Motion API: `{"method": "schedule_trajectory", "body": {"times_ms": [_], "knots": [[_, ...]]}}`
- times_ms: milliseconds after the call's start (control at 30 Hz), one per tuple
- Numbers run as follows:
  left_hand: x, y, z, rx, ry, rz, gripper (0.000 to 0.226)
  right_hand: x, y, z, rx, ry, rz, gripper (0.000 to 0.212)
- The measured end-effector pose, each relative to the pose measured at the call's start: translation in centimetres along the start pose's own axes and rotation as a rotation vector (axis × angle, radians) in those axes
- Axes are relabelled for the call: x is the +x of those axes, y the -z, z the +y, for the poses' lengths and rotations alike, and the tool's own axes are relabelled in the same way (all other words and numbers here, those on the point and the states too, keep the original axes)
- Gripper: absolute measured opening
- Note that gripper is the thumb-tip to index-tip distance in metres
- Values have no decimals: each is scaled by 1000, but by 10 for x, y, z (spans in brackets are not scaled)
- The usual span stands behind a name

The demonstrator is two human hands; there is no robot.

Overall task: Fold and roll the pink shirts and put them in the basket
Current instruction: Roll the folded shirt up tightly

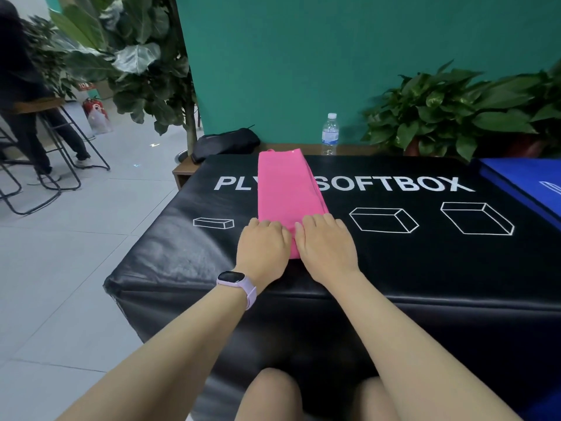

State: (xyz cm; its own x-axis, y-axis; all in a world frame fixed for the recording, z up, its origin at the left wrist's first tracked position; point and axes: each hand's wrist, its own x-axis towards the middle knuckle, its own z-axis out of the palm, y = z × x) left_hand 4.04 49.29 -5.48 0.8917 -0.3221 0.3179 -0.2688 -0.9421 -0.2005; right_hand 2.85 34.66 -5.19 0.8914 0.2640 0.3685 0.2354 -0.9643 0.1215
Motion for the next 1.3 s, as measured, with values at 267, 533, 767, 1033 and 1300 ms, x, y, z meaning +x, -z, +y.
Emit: {"method": "schedule_trajectory", "body": {"times_ms": [267, 533, 767, 1033, 1300], "knots": [[-23, -2, 16, -149, 50, 265, 4, 41, -5, 12, 131, -48, -165, 16], [11, -7, -10, -99, 17, 34, 48, 14, -13, -6, 64, -144, 155, 38], [28, -6, -18, -365, 34, -47, 42, 19, -13, -6, -20, -126, 56, 45], [15, -10, 8, -250, 219, 279, 27, 44, -11, 7, -117, 14, -49, 14], [60, -19, -15, -157, 127, -21, 22, 26, -24, -4, 65, -134, 138, 48]]}}
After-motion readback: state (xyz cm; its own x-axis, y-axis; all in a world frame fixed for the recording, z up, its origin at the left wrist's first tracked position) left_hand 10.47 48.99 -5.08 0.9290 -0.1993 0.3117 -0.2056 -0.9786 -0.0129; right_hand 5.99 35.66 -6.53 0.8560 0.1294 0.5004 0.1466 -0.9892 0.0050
